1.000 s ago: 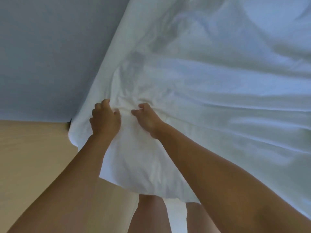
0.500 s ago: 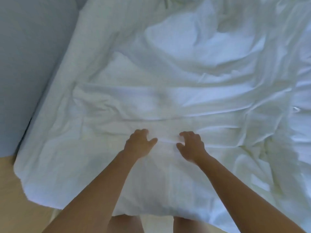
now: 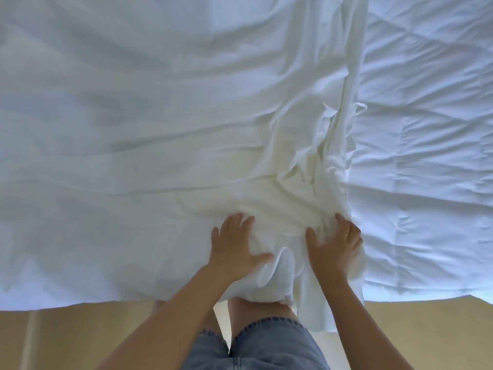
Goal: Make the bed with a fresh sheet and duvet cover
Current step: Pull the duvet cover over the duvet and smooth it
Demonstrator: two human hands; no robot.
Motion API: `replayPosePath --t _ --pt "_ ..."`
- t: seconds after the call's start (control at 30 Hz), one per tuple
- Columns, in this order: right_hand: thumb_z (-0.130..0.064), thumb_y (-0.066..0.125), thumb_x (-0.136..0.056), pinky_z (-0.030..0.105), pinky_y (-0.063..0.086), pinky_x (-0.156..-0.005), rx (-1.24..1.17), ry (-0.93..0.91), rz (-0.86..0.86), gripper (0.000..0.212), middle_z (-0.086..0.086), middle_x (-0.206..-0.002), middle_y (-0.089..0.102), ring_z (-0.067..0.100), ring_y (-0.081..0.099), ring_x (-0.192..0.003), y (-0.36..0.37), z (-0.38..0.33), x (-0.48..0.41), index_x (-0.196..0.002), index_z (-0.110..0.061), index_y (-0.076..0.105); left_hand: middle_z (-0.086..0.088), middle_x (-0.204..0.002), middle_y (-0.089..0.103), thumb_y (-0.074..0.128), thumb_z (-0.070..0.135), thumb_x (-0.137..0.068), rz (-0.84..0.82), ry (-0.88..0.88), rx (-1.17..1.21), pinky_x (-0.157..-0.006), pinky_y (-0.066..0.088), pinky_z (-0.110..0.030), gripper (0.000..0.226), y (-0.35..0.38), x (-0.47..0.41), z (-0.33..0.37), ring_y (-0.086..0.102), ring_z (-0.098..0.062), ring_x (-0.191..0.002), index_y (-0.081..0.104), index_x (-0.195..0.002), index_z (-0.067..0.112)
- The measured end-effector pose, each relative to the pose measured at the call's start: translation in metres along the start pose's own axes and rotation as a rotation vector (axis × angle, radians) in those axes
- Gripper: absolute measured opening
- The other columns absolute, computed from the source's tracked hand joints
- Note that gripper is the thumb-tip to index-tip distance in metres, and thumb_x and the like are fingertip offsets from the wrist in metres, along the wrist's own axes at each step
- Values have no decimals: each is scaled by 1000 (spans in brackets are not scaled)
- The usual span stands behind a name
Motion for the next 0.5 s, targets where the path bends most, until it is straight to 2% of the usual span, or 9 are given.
replayPosePath --t 0.03,0.1,0.17,0.23,0.27,0.33,0.37,0.43,0.5 --pt "-35 75 -75 47 23 -109 8 79 17 79 14 -139 34 34 30 -128 -2 13 -1 -140 -11 35 1 -157 5 55 68 -76 -8 31 -47 -115 8 -47 92 3 -4 6 1 -18 -145 14 -148 28" --pt "-43 77 -72 50 29 -106 -54 311 -108 87 11 -142 35 33 34 -129 5 48 -1 -140 -15 29 1 -157 5 54 65 -79 -3 73 -152 -115 9 -48 85 12 -8 9 2 -20 -145 17 -147 30" --pt "-37 78 -73 45 47 -88 -327 418 -380 64 9 -128 55 28 56 -111 23 66 4 -125 -17 45 1 -157 12 51 59 -86 17 96 -234 -114 12 -49 73 22 -9 8 7 -22 -145 23 -147 30" --pt "-28 79 -73 37 54 -77 -521 387 -579 47 4 -110 69 22 67 -95 33 59 8 -114 -18 58 -4 -145 40 58 47 -87 145 187 -251 -106 25 -53 55 24 -9 10 32 -29 -137 46 -137 24" --pt "-24 79 -74 35 55 -76 -606 372 -635 45 4 -106 71 22 68 -93 37 52 9 -115 -17 60 -7 -126 57 65 38 -84 228 243 -233 -96 36 -54 43 23 -8 12 50 -33 -123 61 -122 19" --pt "-16 75 -75 35 56 -77 -770 355 -742 40 6 -101 72 24 69 -94 46 33 16 -113 -14 62 -5 -88 68 65 30 -79 371 318 -176 -76 48 -46 21 22 -3 11 66 -32 -87 71 -92 15" --pt "-16 74 -74 37 56 -80 -826 352 -802 41 7 -101 72 25 69 -94 50 24 21 -112 -14 62 -3 -80 68 58 32 -81 392 324 -162 -71 49 -42 22 22 -1 10 66 -30 -78 71 -85 15" --pt "-18 77 -68 39 55 -83 -850 366 -909 47 8 -100 73 25 69 -94 56 12 29 -112 -13 61 -3 -80 68 48 32 -86 363 310 -138 -71 47 -39 30 22 3 11 64 -30 -77 71 -84 14" --pt "-14 80 -65 41 54 -83 -780 358 -1023 49 9 -99 73 27 69 -93 56 6 34 -111 -12 63 -6 -91 68 50 25 -90 369 307 -132 -75 40 -37 25 20 3 10 61 -33 -88 71 -95 12"
Point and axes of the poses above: each hand's wrist, its own x-axis away from the middle knuckle, its own y-axis out of the palm, z = x × y, the point moved 6 cm from there along -x, towards the middle knuckle
